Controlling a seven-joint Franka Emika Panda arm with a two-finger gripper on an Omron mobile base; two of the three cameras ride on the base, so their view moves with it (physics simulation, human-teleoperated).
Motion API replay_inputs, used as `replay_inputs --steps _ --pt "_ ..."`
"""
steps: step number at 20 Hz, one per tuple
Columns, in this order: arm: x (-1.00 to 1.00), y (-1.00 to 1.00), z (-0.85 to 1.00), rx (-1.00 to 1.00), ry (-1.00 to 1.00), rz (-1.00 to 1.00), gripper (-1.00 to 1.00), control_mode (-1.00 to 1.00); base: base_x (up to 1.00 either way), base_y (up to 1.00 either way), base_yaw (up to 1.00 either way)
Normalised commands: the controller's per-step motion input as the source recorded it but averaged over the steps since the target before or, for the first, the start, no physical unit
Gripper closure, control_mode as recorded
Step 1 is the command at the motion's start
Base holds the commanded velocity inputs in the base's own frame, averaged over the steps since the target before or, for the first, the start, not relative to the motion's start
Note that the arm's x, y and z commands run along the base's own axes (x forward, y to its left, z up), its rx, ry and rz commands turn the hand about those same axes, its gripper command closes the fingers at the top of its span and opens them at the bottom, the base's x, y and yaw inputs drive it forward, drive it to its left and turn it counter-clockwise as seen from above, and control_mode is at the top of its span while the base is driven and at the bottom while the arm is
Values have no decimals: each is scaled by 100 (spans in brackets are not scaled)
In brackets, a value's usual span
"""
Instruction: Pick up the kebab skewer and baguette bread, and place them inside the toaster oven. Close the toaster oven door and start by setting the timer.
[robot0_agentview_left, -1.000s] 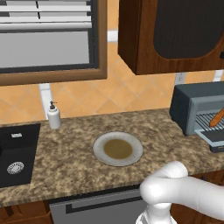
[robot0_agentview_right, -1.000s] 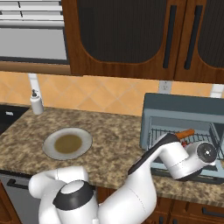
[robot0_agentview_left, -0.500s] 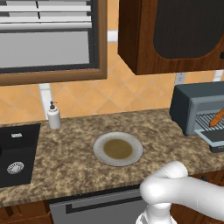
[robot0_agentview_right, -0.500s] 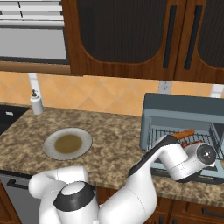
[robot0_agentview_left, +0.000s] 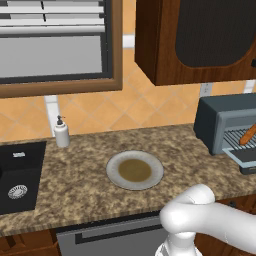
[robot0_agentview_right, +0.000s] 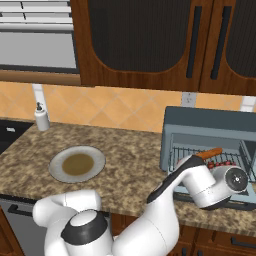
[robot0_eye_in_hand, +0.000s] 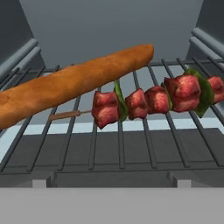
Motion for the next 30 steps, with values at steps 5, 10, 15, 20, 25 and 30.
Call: replay_inputs --steps 5,10,15,20,25,30 --pt "13 0 0 0 0 0 -100 -100 0 0 0" --pt "19 0 0 0 0 0 -100 -100 0 0 0" --pt "23 0 0 0 0 0 -100 -100 0 0 0" --pt "22 1 0 0 0 0 -100 -100 0 0 0" --pt "20 1 0 0 0 0 -100 -100 0 0 0" --pt "23 0 0 0 -2 0 -100 -100 0 0 0"
